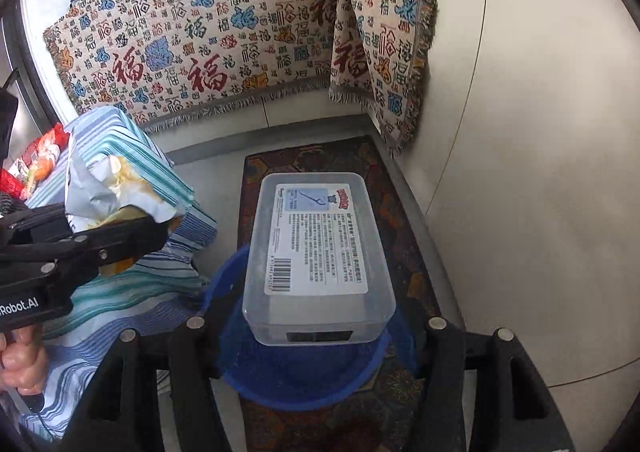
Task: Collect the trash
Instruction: 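Carry both items over the blue bin and open both grippers to drop them, then swing both tools back over the table toward the remaining trash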
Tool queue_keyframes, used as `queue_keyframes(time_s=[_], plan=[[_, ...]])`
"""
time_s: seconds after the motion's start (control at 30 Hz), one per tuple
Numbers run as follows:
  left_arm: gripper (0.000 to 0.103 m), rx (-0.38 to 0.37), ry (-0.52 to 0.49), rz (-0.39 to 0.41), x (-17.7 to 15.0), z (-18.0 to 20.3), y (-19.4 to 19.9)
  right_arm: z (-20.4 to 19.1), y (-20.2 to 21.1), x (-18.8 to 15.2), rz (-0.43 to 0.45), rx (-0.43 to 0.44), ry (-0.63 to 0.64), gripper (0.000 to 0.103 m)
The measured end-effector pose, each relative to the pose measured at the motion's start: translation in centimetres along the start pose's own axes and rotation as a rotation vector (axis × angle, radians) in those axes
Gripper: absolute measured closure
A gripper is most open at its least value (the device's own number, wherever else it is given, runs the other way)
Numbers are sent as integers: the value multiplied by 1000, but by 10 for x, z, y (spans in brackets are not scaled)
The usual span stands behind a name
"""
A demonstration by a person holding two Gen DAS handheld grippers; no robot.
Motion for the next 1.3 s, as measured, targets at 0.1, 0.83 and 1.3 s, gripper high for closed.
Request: queue_keyframes(time_s=[0.1,0.83,1.3], plan=[[56,-1,-9,-19,0,2,-11,3,-9,-2,-4,-1,-4,39],[27,130,41,111,-17,-38,94,-86,66,27,201,42,176,37],[19,490,195,170,-131,-161,263,-251,118,10,316,227,358,35]])
Point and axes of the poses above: each gripper's, at about its wrist camera, not at the fingertips, and y roughly against the way its jaws point, z to its right, x to its top, the point moved 2 cm from there along -y, roughly the way its jaws point, and after that the axes turned 1 degree about y, right-handed, at the moved point
